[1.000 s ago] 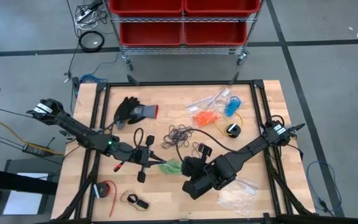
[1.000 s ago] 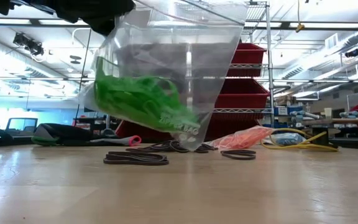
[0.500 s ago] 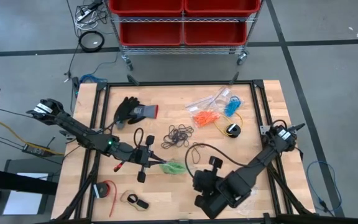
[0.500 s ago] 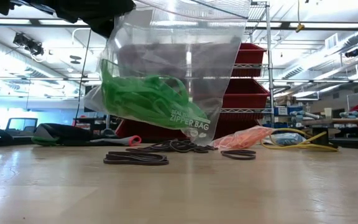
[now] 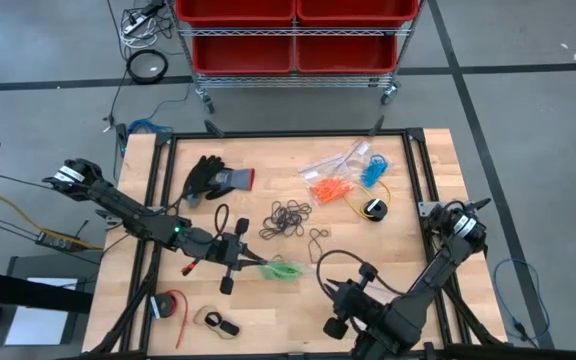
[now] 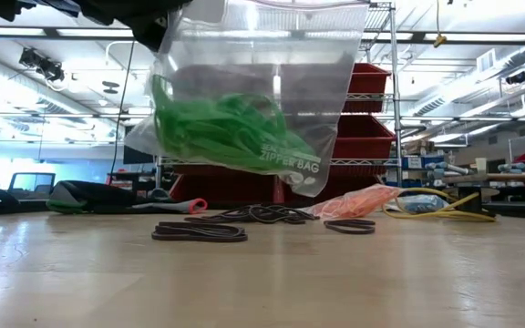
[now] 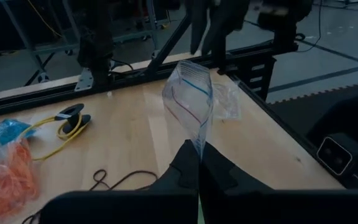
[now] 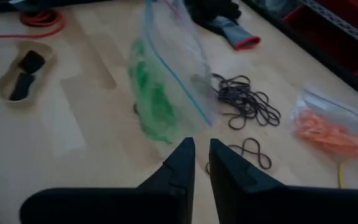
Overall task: Sort rubber bands
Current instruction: Close the transparent zip bag
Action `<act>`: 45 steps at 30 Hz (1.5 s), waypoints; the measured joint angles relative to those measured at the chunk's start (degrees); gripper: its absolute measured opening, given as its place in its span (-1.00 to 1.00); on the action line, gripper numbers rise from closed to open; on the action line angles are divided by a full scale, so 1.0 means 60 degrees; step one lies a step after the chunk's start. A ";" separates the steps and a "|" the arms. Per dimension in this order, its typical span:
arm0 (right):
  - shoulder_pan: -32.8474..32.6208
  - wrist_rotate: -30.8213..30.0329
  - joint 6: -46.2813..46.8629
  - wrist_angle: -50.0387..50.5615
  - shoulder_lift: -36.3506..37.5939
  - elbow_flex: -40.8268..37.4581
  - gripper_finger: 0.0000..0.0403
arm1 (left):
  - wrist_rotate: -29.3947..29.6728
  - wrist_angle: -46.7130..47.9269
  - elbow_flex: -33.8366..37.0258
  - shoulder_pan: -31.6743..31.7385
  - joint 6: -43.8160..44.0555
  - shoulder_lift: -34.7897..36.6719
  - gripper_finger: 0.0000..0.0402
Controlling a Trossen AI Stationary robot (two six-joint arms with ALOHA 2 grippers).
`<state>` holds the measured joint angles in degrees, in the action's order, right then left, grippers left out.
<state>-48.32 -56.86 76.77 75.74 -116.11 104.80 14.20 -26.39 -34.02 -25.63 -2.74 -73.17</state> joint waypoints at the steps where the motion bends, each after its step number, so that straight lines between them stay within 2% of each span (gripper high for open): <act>1: -0.0038 -0.0081 0.0239 -0.0032 0.0000 -0.0209 -0.82 | -0.0051 0.0002 0.0000 0.0000 0.0004 0.0000 -1.00; 5: -0.0076 -0.0312 0.1125 -0.0328 0.0000 -0.0998 -0.80 | -0.0518 -0.0202 0.0000 0.0000 0.0069 0.0000 -1.00; 11: 0.0001 -0.0342 0.1425 -0.1078 -0.0004 -0.1775 -0.65 | -0.0580 -0.0430 0.0000 0.0000 0.0080 0.0000 -1.00; 18: 0.0175 -0.0556 0.1387 -0.1487 -0.0007 -0.1983 -0.44 | -0.0612 -0.0414 0.0000 0.0000 0.0131 0.0000 -1.00; 22: 0.0269 -0.0882 0.1107 -0.1772 -0.0007 -0.1983 -0.40 | -0.0781 -0.0405 0.0000 0.0000 0.0176 0.0000 -1.00; 37: 0.0903 -0.1103 -0.1427 -0.3476 -0.0007 -0.1979 -0.48 | -0.0852 -0.0269 0.0000 0.0000 0.0251 0.0000 -1.00; 41: 0.0948 -0.1010 -0.1636 -0.3550 -0.0007 -0.1976 -0.59 | -0.0849 -0.0101 0.0000 0.0000 0.0251 0.0000 -1.00; 45: 0.0948 -0.0754 -0.1638 -0.3512 -0.0007 -0.1976 -0.81 | -0.0849 -0.0062 0.0000 0.0000 0.0251 0.0000 -1.00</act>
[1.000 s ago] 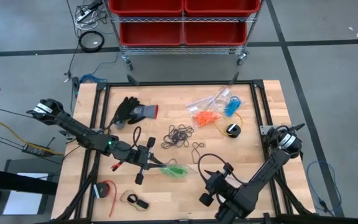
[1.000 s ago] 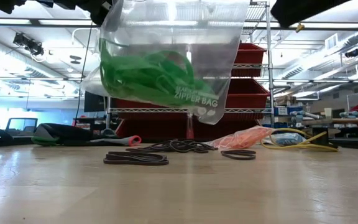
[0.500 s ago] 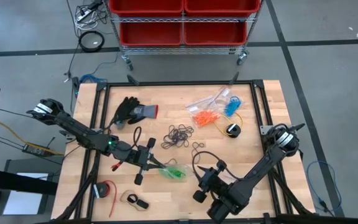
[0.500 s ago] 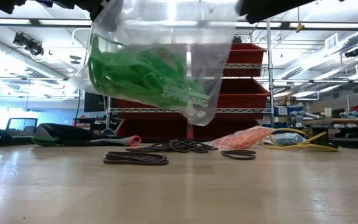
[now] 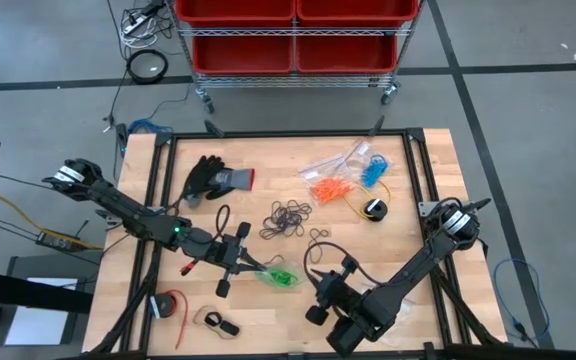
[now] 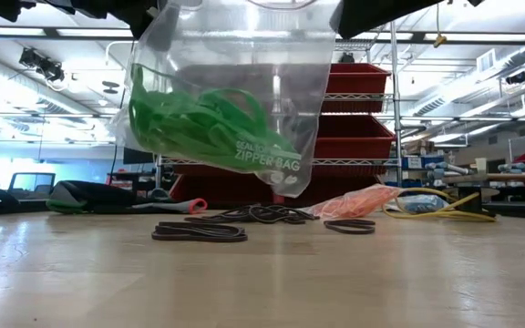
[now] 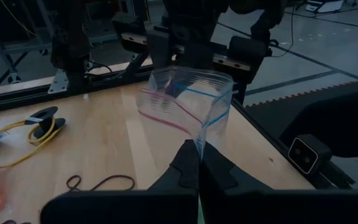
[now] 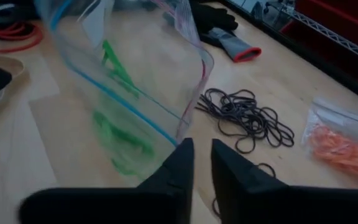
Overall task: Sort rubber bands
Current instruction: Close the transparent zip bag
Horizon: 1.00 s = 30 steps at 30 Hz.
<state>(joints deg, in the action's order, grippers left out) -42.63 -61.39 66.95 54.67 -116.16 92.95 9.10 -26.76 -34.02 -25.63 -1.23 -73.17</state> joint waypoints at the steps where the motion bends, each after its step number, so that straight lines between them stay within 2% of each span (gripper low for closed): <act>1: 0.0000 0.0025 0.0016 0.0064 0.0000 0.0000 -0.88 | 0.0000 0.0000 0.0000 0.0000 0.0000 0.0000 -1.00; 3: -0.0012 0.0026 0.0136 0.0242 0.0000 0.0002 -0.97 | 0.0000 0.0000 0.0000 0.0000 0.0004 0.0000 -1.00; 11: -0.0171 0.0106 0.0851 0.0881 0.0000 0.0004 -1.00 | 0.0000 0.0049 0.0000 0.0000 0.0044 0.0000 -1.00; 22: -0.0558 -0.0167 0.1129 0.0905 0.0000 0.0007 -0.99 | 0.0000 0.0097 0.0000 0.0000 0.0076 0.0000 -1.00; 26: -0.0576 -0.0148 0.0961 0.0827 0.0000 0.0007 -0.84 | 0.0000 0.0087 0.0000 0.0000 0.0080 0.0000 -1.00; 30: -0.0572 -0.0036 0.0880 0.0774 0.0000 0.0007 -0.56 | -0.0025 0.0084 0.0000 0.0000 0.0081 0.0000 -1.00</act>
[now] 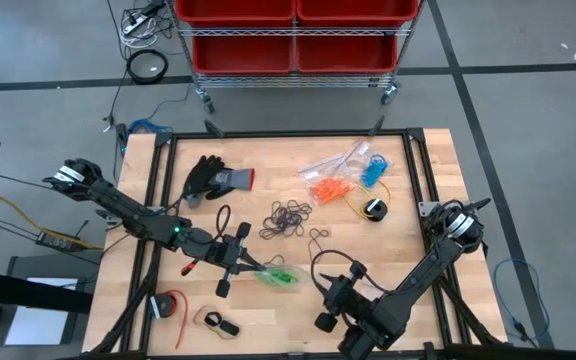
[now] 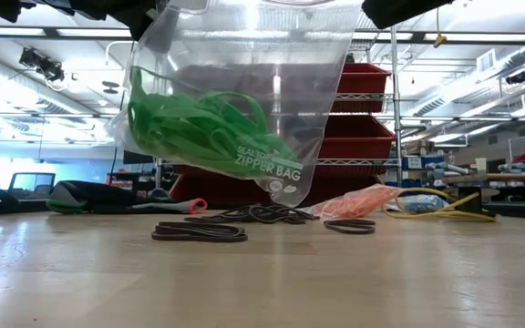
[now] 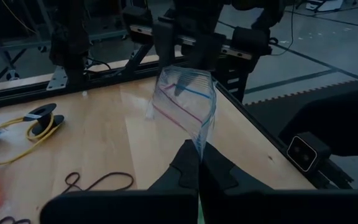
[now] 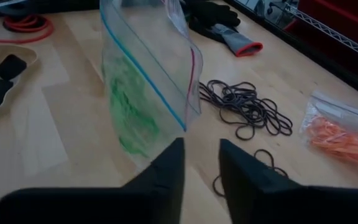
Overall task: Sort rubber bands
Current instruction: Close the transparent zip bag
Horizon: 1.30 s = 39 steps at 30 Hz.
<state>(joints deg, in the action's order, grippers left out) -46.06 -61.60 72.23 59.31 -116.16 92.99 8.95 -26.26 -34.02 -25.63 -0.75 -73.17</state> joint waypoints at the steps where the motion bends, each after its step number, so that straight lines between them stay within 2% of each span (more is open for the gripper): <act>1: 0.0017 0.0007 -0.0014 0.0000 0.0000 0.0000 -0.48 | -0.0031 0.0000 0.0000 0.0000 0.0003 0.0000 -1.00; 7: 0.0214 0.0022 0.0178 -0.0011 0.0000 0.0000 -0.15 | -0.0182 -0.0015 0.0000 0.0000 0.0030 0.0000 -1.00; 13: 0.0388 -0.0071 0.0091 -0.0209 0.0000 0.0000 -0.11 | -0.0449 -0.0022 0.0000 0.0000 0.0178 0.0000 -1.00; 22: 0.0712 0.0208 -0.1815 -0.1707 0.0000 0.0000 -0.35 | -0.0601 -0.0095 0.0000 0.0000 0.0178 0.0000 -1.00; 26: 0.0837 0.0550 -0.2576 -0.2214 0.0000 0.0000 -0.50 | -0.0328 -0.0080 0.0000 0.0000 0.0175 0.0000 -1.00; 36: 0.0845 0.0627 -0.2831 -0.2350 0.0004 0.0000 -0.95 | 0.0045 0.0248 0.0004 0.0000 0.0153 0.0004 -1.00; 39: 0.0845 0.0656 -0.2896 -0.2314 0.0003 0.0000 -0.98 | 0.0249 0.0271 0.0004 0.0000 0.0140 0.0004 -1.00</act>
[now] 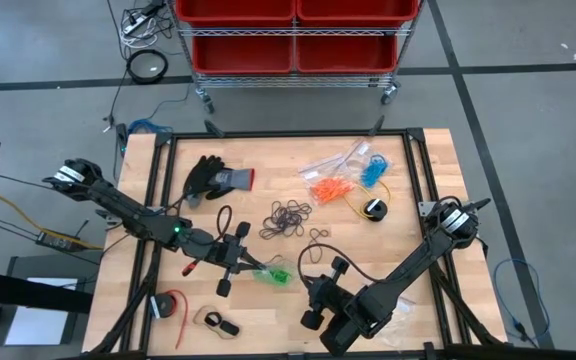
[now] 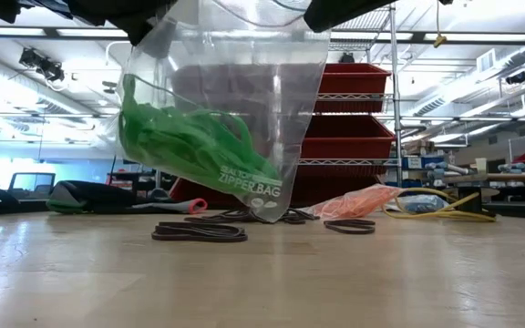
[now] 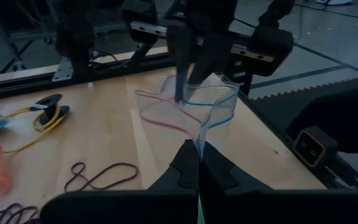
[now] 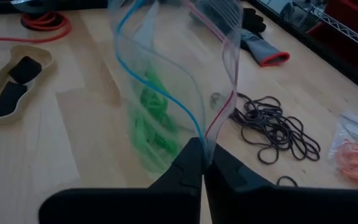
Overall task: Sort rubber bands
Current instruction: Close the transparent zip bag
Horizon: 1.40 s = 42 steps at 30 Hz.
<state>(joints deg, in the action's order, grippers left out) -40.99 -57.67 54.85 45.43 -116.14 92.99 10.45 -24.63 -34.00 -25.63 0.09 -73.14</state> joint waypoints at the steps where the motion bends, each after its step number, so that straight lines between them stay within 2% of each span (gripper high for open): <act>1: 0.0000 0.0035 0.0014 0.0060 0.0001 0.0000 -0.99 | 0.0072 0.0003 0.0000 0.0000 -0.0003 0.0000 -1.00; 12: -0.0299 0.0049 0.1847 0.1447 0.0001 0.0000 -1.00 | 0.0083 0.0597 0.0000 0.0004 0.0014 0.0076 -1.00; 16: -0.0412 -0.0119 0.1923 0.1394 0.0001 0.0000 -1.00 | 0.0020 0.0719 0.0000 0.0004 0.0293 0.0076 -0.97; 21: -0.0392 -0.0107 0.1777 0.1193 0.0001 0.0000 -1.00 | -0.0008 0.0596 0.0000 0.0004 0.0339 0.0076 -0.81; 30: -0.0362 -0.0109 0.1592 0.1079 0.0001 0.0000 -1.00 | 0.0207 0.0601 0.0000 0.0004 0.0584 0.0076 -0.38; 37: -0.0372 -0.0047 0.1596 0.1067 0.0001 0.0000 -1.00 | 0.0238 0.0901 0.0000 0.0004 0.1012 0.0076 -0.34; 42: -0.0119 0.1082 0.1586 0.0965 0.0004 0.0000 -1.00 | -0.0076 -0.0193 -0.0014 0.0003 0.1324 0.0073 -0.34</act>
<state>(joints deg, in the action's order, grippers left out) -41.71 -51.18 64.37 51.22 -116.11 92.99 9.99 -25.79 -34.08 -25.61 8.03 -72.71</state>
